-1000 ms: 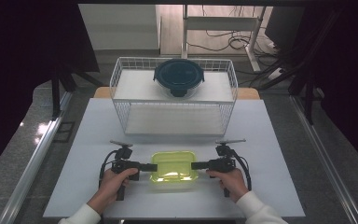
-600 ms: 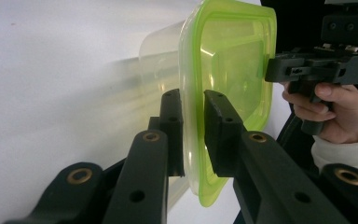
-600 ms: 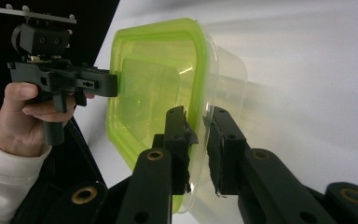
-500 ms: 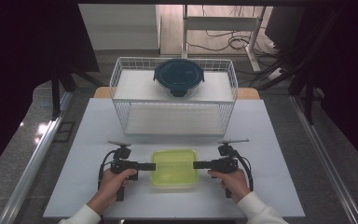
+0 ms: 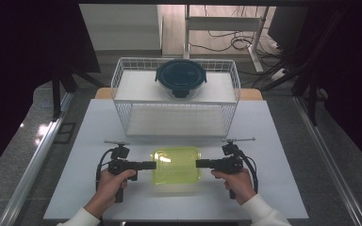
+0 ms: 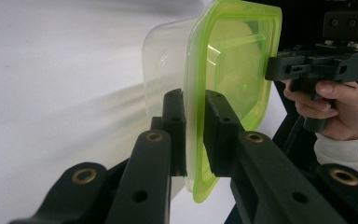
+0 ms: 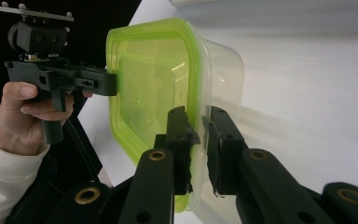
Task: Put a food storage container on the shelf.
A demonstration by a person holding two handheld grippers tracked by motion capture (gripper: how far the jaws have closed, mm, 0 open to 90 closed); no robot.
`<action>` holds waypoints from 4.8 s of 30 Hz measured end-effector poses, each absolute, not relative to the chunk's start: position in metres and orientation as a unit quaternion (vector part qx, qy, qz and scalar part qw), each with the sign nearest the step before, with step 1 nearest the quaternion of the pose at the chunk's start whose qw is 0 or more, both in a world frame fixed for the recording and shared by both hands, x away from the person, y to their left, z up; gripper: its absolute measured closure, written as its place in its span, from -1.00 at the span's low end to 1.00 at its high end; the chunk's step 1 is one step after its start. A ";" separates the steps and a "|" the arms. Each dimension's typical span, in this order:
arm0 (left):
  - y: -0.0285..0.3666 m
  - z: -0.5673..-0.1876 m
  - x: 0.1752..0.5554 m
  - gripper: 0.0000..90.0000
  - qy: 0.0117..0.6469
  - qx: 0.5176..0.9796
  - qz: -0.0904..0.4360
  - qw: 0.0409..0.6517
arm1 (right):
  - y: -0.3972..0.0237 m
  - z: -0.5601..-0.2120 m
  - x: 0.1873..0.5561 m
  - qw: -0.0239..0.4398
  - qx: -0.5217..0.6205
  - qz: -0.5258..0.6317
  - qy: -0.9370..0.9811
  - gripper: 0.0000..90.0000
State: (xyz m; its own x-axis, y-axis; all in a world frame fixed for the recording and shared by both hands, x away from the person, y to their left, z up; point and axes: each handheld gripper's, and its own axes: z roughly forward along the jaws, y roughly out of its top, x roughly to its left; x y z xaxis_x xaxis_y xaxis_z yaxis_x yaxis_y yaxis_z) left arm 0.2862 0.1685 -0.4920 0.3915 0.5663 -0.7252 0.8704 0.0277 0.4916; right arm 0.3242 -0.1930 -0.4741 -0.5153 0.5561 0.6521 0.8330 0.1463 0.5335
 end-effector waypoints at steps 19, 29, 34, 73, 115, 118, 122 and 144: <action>0.163 -0.454 0.293 0.77 0.510 0.686 -0.121 0.505 | -0.196 -0.433 0.324 0.106 -0.441 -0.484 -0.749 0.75; 0.164 -0.429 0.296 0.77 0.498 0.687 -0.107 0.518 | -0.197 -0.409 0.326 0.092 -0.428 -0.498 -0.748 0.75; 0.164 -0.417 0.299 0.78 0.493 0.688 -0.098 0.524 | -0.196 -0.395 0.327 0.081 -0.421 -0.505 -0.749 0.75; 0.171 -0.315 0.325 0.77 0.458 0.693 -0.029 0.556 | -0.187 -0.296 0.352 0.012 -0.372 -0.544 -0.752 0.75; 0.180 -0.241 0.425 0.77 0.462 0.694 -0.013 0.552 | -0.175 -0.229 0.443 0.017 -0.406 -0.553 -0.727 0.76; 0.179 -0.243 0.432 0.77 0.469 0.691 -0.019 0.549 | -0.174 -0.230 0.450 0.023 -0.413 -0.550 -0.725 0.76; 0.179 -0.248 0.441 0.77 0.479 0.686 -0.029 0.547 | -0.175 -0.234 0.458 0.031 -0.423 -0.548 -0.721 0.76; 0.178 -0.267 0.484 0.68 0.534 0.644 -0.091 0.540 | -0.180 -0.259 0.509 0.114 -0.497 -0.538 -0.671 0.66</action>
State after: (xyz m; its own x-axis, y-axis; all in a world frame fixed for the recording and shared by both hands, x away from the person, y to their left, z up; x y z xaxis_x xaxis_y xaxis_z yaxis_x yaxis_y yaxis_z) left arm 0.4838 0.1776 -0.2674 0.4121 0.5900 -0.6943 0.7867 0.1539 0.5978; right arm 0.5090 -0.1795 -0.2594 -0.4797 0.5441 0.6884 0.7899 -0.0738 0.6088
